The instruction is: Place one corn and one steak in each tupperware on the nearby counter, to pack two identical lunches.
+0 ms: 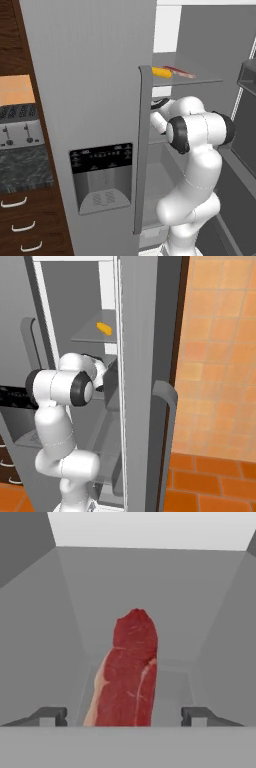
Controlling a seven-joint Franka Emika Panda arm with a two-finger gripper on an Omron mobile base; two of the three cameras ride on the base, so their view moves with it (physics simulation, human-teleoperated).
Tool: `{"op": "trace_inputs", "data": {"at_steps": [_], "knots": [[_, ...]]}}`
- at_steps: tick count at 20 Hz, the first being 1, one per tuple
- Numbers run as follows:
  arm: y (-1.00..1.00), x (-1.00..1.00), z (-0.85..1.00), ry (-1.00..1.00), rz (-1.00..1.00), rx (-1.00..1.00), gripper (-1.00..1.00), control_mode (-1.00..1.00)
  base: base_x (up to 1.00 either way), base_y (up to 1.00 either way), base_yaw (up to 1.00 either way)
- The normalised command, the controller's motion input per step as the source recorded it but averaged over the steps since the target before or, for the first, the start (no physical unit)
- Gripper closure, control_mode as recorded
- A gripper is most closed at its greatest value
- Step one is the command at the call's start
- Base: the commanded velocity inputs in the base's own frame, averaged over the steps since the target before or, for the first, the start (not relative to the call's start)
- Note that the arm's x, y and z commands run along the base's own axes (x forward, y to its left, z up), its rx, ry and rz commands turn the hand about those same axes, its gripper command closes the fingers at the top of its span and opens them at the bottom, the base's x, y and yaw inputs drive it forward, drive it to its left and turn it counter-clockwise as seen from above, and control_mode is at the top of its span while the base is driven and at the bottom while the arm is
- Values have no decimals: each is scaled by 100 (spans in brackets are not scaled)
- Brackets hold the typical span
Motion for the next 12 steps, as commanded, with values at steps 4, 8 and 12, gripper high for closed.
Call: {"op": "trace_inputs", "data": {"at_steps": [4,8,12], "knots": [[0,-11,0,0,0,0,100,-100,0,0,0],[0,-30,0,2,0,0,100,-100,0,0,0],[0,-58,22,7,0,0,100,-100,0,0,0]]}}
